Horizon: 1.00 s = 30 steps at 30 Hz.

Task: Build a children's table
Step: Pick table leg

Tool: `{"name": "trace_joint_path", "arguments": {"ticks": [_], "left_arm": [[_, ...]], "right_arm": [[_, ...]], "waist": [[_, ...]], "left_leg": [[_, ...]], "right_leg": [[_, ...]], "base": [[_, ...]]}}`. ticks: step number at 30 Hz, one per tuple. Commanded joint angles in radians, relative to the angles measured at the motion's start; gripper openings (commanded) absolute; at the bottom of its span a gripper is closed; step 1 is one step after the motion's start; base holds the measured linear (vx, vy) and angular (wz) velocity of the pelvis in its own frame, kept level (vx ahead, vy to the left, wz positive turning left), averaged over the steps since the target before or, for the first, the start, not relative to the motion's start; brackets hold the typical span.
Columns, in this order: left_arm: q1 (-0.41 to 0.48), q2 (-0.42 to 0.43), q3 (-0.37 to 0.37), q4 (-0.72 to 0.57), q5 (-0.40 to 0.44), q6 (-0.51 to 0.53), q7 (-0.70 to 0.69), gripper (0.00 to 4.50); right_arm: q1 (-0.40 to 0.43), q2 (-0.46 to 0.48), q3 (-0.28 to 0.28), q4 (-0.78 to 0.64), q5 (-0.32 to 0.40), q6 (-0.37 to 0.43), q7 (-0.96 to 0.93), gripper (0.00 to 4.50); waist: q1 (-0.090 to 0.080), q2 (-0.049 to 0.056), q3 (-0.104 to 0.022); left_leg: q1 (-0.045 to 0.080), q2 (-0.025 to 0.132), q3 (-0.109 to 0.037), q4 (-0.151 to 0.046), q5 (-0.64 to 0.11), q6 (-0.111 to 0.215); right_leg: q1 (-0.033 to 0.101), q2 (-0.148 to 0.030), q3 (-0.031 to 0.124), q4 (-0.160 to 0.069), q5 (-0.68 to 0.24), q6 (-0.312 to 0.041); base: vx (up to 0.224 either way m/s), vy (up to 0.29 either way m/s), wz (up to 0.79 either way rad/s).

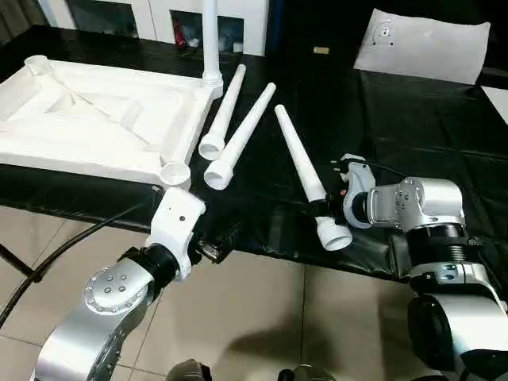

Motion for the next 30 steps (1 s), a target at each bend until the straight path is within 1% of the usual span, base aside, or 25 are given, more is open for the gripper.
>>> {"name": "trace_joint_path", "arguments": {"ticks": [1, 11, 15, 17, 23, 24, 29, 30], "left_arm": [[-0.002, 0.007, 0.0, 0.002, 0.009, 0.01, 0.004, 4.5], [-0.002, 0.009, 0.003, 0.008, 0.014, 0.004, 0.005, 4.5], [-0.003, 0.009, 0.002, 0.01, 0.015, 0.003, 0.005, 4.5], [-0.004, 0.009, 0.002, 0.011, 0.015, 0.002, 0.005, 4.5], [-0.007, 0.011, 0.002, 0.012, 0.018, 0.003, 0.004, 4.5], [-0.007, 0.011, 0.002, 0.013, 0.019, 0.002, 0.004, 4.5], [-0.008, 0.011, 0.003, 0.015, 0.02, 0.0, 0.004, 4.5], [-0.009, 0.011, 0.003, 0.016, 0.021, -0.001, 0.005, 4.5]], "right_arm": [[0.021, -0.002, 0.005, -0.012, 0.009, 0.023, -0.009, 1.94], [0.018, -0.008, 0.007, -0.014, 0.011, 0.021, -0.012, 1.94], [0.015, -0.01, 0.006, -0.013, 0.011, 0.021, -0.011, 1.94], [0.013, -0.011, 0.007, -0.01, 0.012, 0.02, -0.012, 1.94], [0.008, -0.015, 0.014, 0.001, 0.013, 0.011, -0.014, 1.94], [0.007, -0.016, 0.016, 0.003, 0.012, 0.01, -0.013, 1.94], [0.004, -0.018, 0.017, 0.004, 0.012, 0.009, -0.011, 1.94], [0.003, -0.02, 0.018, 0.003, 0.012, 0.008, -0.01, 1.94]], "waist": [[0.003, 0.011, -0.059], [0.003, 0.012, -0.06], [0.003, 0.011, -0.061], [0.003, 0.01, -0.062], [0.005, 0.01, -0.065], [0.006, 0.012, -0.064], [0.007, 0.011, -0.064], [0.007, 0.013, -0.066]], "left_leg": [[0.022, 0.049, -0.009, -0.076, -0.175, -0.07], [0.022, 0.048, -0.007, -0.074, -0.158, -0.07], [0.023, 0.048, -0.007, -0.074, -0.165, -0.071], [0.022, 0.048, -0.007, -0.073, -0.151, -0.068], [0.022, 0.048, -0.007, -0.071, -0.139, -0.065], [0.022, 0.048, -0.007, -0.071, -0.139, -0.065], [0.022, 0.048, -0.006, -0.071, -0.147, -0.065], [0.023, 0.047, -0.006, -0.07, -0.144, -0.065]], "right_leg": [[0.033, -0.068, 0.045, -0.064, -0.102, -0.215], [0.035, -0.067, 0.044, -0.061, -0.071, -0.222], [0.035, -0.068, 0.044, -0.062, -0.085, -0.22], [0.037, -0.068, 0.044, -0.06, -0.07, -0.221], [0.038, -0.068, 0.043, -0.058, -0.058, -0.227], [0.037, -0.068, 0.043, -0.058, -0.058, -0.227], [0.038, -0.069, 0.044, -0.059, -0.069, -0.227], [0.038, -0.068, 0.044, -0.058, -0.066, -0.227]], "base": [[0.0, 0.0, 0.0], [0.0, 0.0, 0.0], [0.0, 0.0, 0.0], [0.0, 0.0, 0.0], [0.0, 0.0, 0.0], [0.0, 0.0, 0.0], [0.0, 0.0, 0.0], [0.0, 0.0, 0.0]]}}
